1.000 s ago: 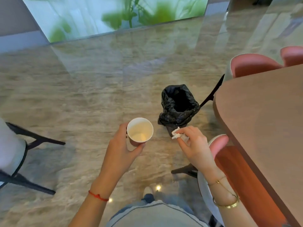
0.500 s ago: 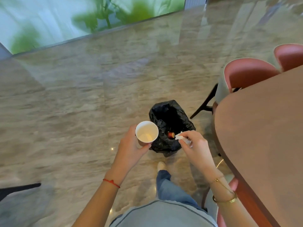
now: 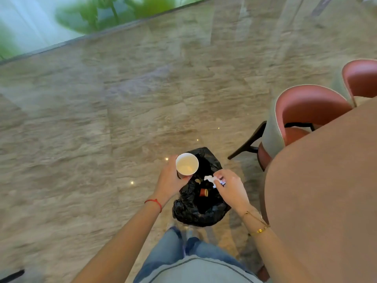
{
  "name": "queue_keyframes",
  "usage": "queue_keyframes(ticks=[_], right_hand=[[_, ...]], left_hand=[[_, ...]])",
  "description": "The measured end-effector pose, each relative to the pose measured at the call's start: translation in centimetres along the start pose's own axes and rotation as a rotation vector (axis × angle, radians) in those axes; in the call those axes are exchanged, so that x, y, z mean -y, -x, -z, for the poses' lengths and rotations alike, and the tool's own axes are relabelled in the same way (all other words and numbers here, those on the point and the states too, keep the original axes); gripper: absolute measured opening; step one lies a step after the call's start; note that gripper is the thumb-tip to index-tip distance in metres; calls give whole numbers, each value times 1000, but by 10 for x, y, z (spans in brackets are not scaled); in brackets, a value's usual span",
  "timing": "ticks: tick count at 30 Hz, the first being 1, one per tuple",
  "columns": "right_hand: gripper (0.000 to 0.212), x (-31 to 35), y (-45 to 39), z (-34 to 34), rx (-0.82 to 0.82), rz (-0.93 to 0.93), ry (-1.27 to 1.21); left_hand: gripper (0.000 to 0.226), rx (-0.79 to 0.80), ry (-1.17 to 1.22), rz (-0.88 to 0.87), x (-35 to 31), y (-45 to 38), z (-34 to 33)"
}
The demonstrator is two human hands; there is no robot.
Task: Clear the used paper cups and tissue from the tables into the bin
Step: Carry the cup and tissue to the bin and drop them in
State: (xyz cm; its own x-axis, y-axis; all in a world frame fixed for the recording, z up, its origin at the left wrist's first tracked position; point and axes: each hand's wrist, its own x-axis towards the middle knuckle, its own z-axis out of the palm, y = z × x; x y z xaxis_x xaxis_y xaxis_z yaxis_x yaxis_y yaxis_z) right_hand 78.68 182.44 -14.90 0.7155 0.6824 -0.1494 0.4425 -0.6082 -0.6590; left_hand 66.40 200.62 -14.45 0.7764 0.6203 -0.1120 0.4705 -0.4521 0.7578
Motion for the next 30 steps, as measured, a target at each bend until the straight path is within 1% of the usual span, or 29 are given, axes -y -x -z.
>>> queue_keyframes(ticks=[3,5,8,10,12,15,19,22,26,30], right_hand=[[23,-5,-26,-5,52,-89,-7],[25,-6,-38,-7,76,-151,-21],[24,-5,-50,-7,71,-218,-55],[24,-4,-57,-5,58,-228,-56],[25,-2,-65,0,35,-223,-48],[28,8,-72,8,6,-185,-30],[32,31,-82,18,-17,-80,-7],[34,47,-85,23,-24,12,53],[35,62,-85,29,-12,131,114],[35,78,-80,27,49,250,146]], left_hand=[[73,98,-2,16,6,-41,-10],[82,191,-9,46,10,-63,-13],[96,327,-46,112,18,-88,-13],[92,359,-74,138,23,-99,-9],[81,361,-107,122,26,-104,1],[64,322,-153,44,27,-103,25],[48,218,-216,14,26,-88,65],[44,119,-237,24,27,-64,90],[40,-19,-212,80,29,-21,110],[38,-175,-190,146,30,27,120]])
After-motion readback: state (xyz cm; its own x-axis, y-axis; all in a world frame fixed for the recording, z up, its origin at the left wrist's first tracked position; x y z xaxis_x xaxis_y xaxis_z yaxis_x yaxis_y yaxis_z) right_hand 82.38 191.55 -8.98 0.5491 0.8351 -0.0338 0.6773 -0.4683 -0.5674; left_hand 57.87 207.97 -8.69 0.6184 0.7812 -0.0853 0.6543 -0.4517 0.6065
